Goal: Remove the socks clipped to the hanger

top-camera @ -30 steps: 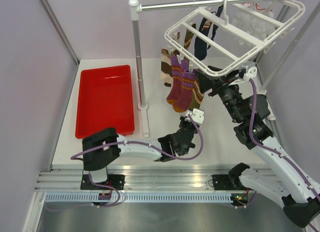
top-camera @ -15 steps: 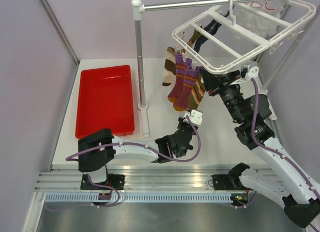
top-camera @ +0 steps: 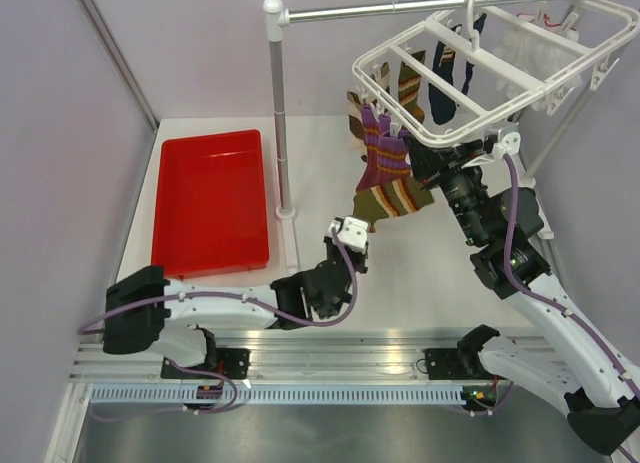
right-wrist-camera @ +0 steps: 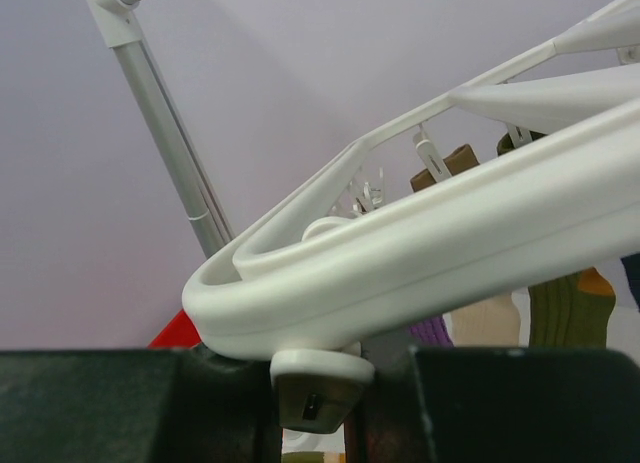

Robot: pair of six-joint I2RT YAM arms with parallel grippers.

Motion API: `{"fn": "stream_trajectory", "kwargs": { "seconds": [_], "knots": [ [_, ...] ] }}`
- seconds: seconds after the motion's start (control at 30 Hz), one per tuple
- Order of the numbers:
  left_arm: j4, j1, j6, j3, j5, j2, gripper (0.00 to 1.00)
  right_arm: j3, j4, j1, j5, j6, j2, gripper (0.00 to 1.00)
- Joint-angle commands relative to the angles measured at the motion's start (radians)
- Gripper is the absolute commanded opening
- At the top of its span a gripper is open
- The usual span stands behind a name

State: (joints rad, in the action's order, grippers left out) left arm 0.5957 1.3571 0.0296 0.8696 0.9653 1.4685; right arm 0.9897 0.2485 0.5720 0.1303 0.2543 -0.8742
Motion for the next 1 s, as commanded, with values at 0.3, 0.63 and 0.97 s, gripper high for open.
{"fn": "stream_trajectory", "kwargs": {
  "seconds": [0.3,0.63,0.97],
  "knots": [
    [-0.523,-0.004,0.219,-0.001,0.277,-0.401,0.02,0.006,0.014,-0.006,0.031,-0.013,-0.017,0.01],
    [-0.849,-0.660,0.392,0.123,-0.054,-0.441,0.02,-0.005,0.012,-0.004,0.035,-0.007,-0.009,0.04],
    [-0.869,-1.141,0.478,0.445,-0.398,-0.131,0.02,0.018,-0.023,-0.004,0.023,-0.006,-0.012,0.05]
  ]
}}
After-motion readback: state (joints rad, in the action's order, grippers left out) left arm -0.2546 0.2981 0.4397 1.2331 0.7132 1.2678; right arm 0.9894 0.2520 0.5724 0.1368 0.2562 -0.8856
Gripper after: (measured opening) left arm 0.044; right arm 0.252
